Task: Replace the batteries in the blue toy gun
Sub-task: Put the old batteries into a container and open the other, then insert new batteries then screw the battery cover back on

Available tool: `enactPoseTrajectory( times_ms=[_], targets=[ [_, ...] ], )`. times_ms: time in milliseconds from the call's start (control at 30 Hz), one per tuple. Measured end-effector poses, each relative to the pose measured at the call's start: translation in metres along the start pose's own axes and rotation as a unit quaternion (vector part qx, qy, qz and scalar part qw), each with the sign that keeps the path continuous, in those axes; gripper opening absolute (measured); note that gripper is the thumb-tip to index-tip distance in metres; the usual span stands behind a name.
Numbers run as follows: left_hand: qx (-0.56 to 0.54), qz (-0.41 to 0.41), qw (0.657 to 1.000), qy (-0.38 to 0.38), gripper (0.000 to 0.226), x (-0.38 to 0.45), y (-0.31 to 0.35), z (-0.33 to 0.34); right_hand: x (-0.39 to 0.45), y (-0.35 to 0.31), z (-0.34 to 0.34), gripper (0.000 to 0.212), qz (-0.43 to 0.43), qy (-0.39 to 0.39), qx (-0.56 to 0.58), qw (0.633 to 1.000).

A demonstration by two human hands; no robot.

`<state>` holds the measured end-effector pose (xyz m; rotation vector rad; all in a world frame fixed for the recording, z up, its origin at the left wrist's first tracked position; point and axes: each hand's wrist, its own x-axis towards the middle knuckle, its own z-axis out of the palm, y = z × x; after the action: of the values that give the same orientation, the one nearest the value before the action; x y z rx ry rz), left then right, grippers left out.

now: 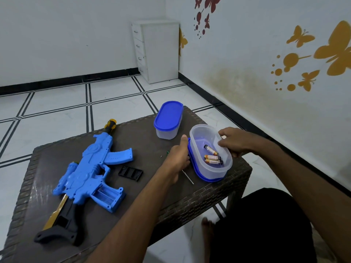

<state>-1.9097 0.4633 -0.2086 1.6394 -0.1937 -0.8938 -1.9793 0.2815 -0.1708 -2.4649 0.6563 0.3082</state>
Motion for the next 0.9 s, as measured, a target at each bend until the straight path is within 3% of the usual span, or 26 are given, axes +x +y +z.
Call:
enactPoseTrajectory(
  times_ms=[267, 500, 600, 700, 767, 900],
  targets=[
    [-0.016, 0.026, 0.999, -0.01, 0.051, 0.002, 0.003, 0.004, 0.013, -0.006, 0.004, 0.02, -0.016, 0.0, -0.018, 1.0],
    [-0.079, 0.03, 0.996, 0.021, 0.062, 0.001, 0.012, 0.002, 0.022, -0.014, 0.001, 0.026, -0.009, -0.009, -0.051, 0.999],
    [-0.078, 0.044, 0.995, 0.041, 0.052, -0.002, 0.013, -0.001, 0.013, -0.015, 0.001, 0.038, -0.015, 0.092, -0.092, 0.991],
    [-0.017, 0.089, 0.992, 0.09, 0.04, -0.007, 0.012, -0.012, 0.004, -0.027, -0.002, 0.032, -0.092, 0.222, -0.096, 0.966],
    [0.057, 0.144, 0.979, 0.129, 0.026, -0.008, 0.006, -0.026, 0.002, -0.039, -0.001, 0.025, -0.112, 0.195, -0.119, 0.967],
    [0.196, 0.212, 0.94, 0.182, 0.019, -0.02, 0.001, -0.061, 0.008, -0.055, 0.014, 0.03, -0.083, 0.134, -0.214, 0.964]
  ],
)
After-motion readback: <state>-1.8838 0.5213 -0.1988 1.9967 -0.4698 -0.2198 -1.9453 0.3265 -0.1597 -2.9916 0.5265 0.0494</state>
